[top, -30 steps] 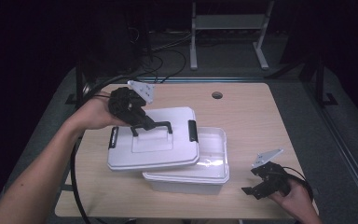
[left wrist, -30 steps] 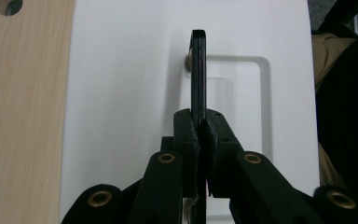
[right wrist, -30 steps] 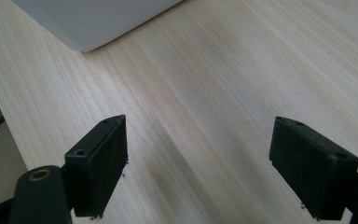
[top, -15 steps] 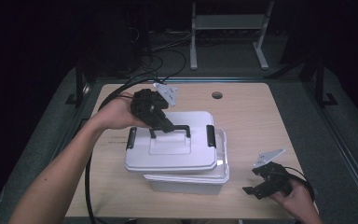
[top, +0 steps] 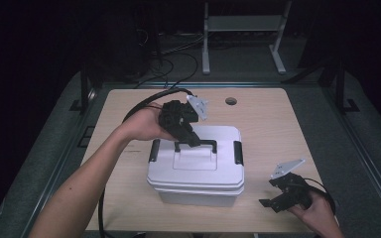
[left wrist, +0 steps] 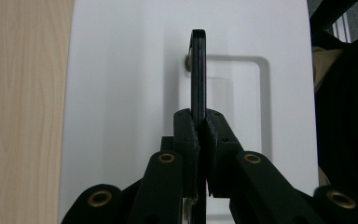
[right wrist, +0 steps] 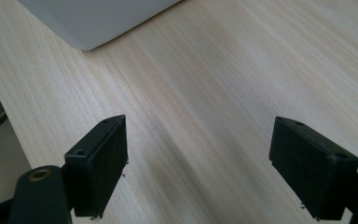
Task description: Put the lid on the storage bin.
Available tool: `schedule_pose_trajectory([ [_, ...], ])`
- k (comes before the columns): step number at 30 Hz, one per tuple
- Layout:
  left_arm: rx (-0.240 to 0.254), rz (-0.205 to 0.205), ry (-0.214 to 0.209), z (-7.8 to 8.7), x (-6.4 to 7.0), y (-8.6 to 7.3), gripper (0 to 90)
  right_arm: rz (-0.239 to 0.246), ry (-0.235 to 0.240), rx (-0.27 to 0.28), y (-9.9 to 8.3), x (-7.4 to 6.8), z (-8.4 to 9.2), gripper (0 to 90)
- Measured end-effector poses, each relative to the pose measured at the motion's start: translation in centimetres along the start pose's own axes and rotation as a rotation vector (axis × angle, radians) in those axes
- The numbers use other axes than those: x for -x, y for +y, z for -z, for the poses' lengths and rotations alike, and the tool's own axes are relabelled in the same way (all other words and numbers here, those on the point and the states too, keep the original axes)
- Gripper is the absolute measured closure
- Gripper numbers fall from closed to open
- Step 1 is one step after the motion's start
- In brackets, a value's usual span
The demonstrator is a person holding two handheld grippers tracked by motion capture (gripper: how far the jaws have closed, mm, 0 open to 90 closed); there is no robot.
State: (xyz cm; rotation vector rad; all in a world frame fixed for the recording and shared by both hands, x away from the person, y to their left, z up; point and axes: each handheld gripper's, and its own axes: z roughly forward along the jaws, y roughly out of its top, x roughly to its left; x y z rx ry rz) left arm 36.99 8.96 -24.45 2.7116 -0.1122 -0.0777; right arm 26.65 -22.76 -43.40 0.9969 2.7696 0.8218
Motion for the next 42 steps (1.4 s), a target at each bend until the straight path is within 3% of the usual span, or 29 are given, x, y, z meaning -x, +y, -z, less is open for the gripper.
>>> schedule_pose_trajectory([
  [7,-0.019,0.002,-0.022,-1.2,-0.1,0.4,84.8,0.003,-0.004,0.002,-0.1,-0.1,0.1,18.8],
  [18,-0.059,0.01,-0.024,-2.6,-0.2,0.2,84.6,0.005,0.0,0.0,-0.1,-0.1,0.0,18.8],
  [26,-0.039,0.023,-0.035,-2.7,-0.2,-0.3,83.9,0.003,-0.003,0.005,-0.2,-0.1,0.1,18.8],
  [30,-0.031,0.019,-0.027,-2.5,0.0,-0.5,73.5,0.003,-0.003,0.002,-0.1,-0.1,0.0,18.7],
  [33,-0.005,0.031,-0.023,-2.3,0.2,-0.8,68.5,0.003,-0.005,0.002,0.0,-0.1,0.0,18.7],
  [42,0.011,0.044,-0.02,-1.8,0.2,-1.3,55.0,0.0,-0.007,0.007,0.0,-0.1,0.1,18.5],
])
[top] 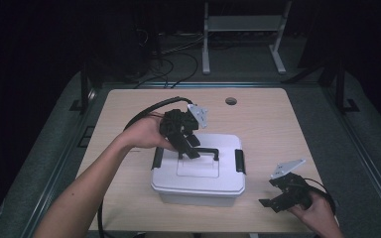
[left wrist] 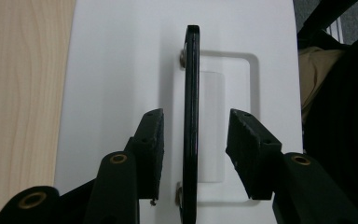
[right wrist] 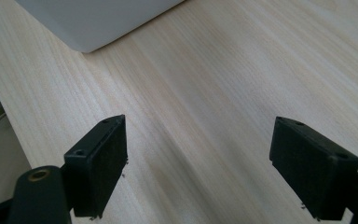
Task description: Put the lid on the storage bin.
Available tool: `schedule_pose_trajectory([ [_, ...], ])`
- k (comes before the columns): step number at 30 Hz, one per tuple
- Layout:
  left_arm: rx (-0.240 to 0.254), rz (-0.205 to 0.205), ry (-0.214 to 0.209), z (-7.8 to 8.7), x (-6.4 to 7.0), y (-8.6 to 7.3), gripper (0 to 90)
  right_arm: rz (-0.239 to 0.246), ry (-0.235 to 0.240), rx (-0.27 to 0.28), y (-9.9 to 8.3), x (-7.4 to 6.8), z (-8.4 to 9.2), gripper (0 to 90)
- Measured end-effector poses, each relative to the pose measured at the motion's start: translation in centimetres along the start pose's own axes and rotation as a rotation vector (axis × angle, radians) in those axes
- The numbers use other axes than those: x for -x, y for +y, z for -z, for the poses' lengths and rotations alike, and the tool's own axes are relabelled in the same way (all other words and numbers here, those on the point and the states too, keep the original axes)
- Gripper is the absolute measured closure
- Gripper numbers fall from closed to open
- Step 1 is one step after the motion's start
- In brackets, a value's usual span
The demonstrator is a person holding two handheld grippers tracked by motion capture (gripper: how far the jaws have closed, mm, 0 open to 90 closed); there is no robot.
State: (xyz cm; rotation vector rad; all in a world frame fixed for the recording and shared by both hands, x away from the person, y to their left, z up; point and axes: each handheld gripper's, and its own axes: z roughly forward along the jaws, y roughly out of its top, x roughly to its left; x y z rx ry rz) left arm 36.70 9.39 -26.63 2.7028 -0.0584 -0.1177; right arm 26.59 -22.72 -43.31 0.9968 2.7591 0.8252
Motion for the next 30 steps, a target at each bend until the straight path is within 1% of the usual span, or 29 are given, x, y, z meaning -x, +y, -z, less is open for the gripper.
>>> schedule_pose_trajectory([
  [2,0.0,-0.006,0.003,0.1,0.1,0.0,54.2,0.002,-0.003,0.002,0.0,0.0,0.1,18.5],
  [3,0.013,0.001,0.009,0.2,0.1,-0.1,54.0,0.001,-0.003,0.004,0.0,0.0,0.1,18.4],
  [8,0.012,0.008,0.013,0.4,0.1,-0.3,53.1,-0.001,-0.003,0.003,-0.1,0.0,0.1,18.4],
  [16,0.031,0.014,0.019,1.0,0.2,-0.6,50.0,-0.004,-0.007,0.004,0.0,0.0,0.3,18.4],
  [20,0.033,0.02,0.025,1.3,0.2,-1.1,48.2,-0.005,-0.009,0.005,0.0,0.0,0.3,18.4],
  [21,0.046,0.029,0.022,1.4,0.2,-1.4,48.1,-0.005,-0.01,0.005,0.0,0.0,0.3,18.3],
  [26,0.057,0.037,0.025,1.4,0.2,-2.1,47.5,-0.008,-0.011,0.009,0.0,0.1,0.3,18.3],
  [30,0.057,0.044,0.023,1.5,0.3,-2.6,46.8,-0.011,-0.011,0.009,0.0,0.1,0.4,18.3],
])
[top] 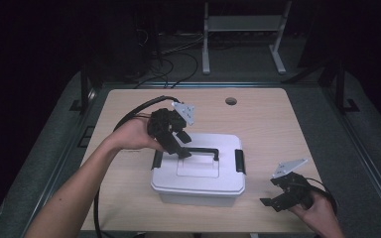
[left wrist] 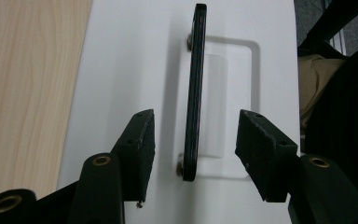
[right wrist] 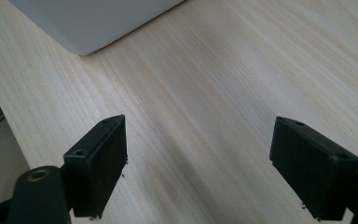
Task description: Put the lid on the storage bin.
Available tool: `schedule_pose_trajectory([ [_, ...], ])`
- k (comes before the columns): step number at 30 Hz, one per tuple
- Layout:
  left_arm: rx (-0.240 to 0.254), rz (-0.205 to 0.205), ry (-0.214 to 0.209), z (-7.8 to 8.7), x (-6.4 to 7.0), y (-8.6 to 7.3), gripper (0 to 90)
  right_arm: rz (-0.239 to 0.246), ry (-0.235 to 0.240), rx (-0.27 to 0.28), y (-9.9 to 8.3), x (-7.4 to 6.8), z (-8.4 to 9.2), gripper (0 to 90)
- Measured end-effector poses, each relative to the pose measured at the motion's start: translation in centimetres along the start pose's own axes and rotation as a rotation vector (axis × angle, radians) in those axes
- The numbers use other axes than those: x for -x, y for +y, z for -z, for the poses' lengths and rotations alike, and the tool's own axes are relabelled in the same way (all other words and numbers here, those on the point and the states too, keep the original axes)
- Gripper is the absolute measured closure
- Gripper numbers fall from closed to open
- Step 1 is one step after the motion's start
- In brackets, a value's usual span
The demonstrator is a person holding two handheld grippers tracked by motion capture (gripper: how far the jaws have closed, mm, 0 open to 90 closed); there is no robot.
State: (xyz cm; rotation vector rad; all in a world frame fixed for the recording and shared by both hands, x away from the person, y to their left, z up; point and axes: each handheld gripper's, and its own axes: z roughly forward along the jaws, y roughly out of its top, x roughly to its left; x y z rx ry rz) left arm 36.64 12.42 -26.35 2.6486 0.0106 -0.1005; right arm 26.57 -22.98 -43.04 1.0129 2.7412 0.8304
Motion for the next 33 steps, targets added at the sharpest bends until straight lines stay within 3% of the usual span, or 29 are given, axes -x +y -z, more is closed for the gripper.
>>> schedule_pose_trajectory([
  [19,-0.005,0.005,0.03,0.9,0.3,-1.0,42.8,-0.002,-0.004,-0.002,-0.1,0.1,0.1,18.4],
  [33,0.018,0.024,0.043,1.1,0.3,-2.6,40.8,-0.001,-0.002,-0.009,0.0,0.0,-0.1,18.4],
])
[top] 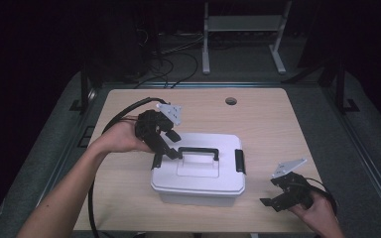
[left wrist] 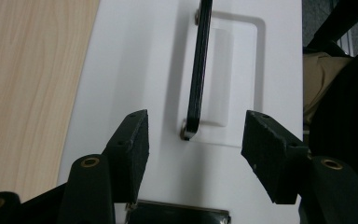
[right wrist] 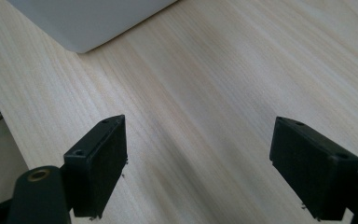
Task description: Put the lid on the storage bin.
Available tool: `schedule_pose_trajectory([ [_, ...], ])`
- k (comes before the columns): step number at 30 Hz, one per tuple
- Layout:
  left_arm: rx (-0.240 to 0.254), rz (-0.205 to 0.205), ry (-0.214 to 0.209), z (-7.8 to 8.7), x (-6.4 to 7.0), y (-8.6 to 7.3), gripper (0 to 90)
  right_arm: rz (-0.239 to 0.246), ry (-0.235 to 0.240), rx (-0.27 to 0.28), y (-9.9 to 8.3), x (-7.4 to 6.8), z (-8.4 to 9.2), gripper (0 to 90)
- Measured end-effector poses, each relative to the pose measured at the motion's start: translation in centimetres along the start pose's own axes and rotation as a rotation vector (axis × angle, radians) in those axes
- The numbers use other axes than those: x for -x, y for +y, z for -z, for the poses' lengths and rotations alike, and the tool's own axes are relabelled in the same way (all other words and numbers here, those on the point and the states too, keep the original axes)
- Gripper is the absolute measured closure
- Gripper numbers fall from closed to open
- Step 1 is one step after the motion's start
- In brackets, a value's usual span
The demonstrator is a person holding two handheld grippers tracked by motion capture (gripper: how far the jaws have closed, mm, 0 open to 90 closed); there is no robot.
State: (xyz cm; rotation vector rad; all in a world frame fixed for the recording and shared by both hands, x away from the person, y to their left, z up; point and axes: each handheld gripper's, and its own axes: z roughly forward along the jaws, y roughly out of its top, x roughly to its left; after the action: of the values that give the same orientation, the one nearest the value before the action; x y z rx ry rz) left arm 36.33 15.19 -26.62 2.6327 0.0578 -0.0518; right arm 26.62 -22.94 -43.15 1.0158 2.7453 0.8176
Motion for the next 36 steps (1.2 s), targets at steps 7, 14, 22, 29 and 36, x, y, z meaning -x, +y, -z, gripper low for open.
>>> schedule_pose_trajectory([
  [7,0.014,0.018,0.007,0.7,0.0,-1.0,39.3,0.0,-0.003,0.001,-0.1,0.1,0.1,18.4],
  [14,0.023,0.039,0.006,0.8,-0.1,-2.6,38.9,-0.004,-0.001,0.002,-0.1,0.1,0.1,18.4],
  [22,0.047,0.049,0.009,1.2,0.1,-3.8,37.9,-0.004,0.001,-0.003,0.0,0.1,-0.1,18.4],
  [29,0.064,0.083,0.019,1.6,0.1,-5.7,37.2,-0.01,-0.002,-0.001,-0.1,0.1,0.0,18.4],
  [36,0.074,0.101,0.023,1.6,0.0,-7.0,35.5,-0.012,-0.003,-0.003,-0.1,0.2,0.0,18.3],
])
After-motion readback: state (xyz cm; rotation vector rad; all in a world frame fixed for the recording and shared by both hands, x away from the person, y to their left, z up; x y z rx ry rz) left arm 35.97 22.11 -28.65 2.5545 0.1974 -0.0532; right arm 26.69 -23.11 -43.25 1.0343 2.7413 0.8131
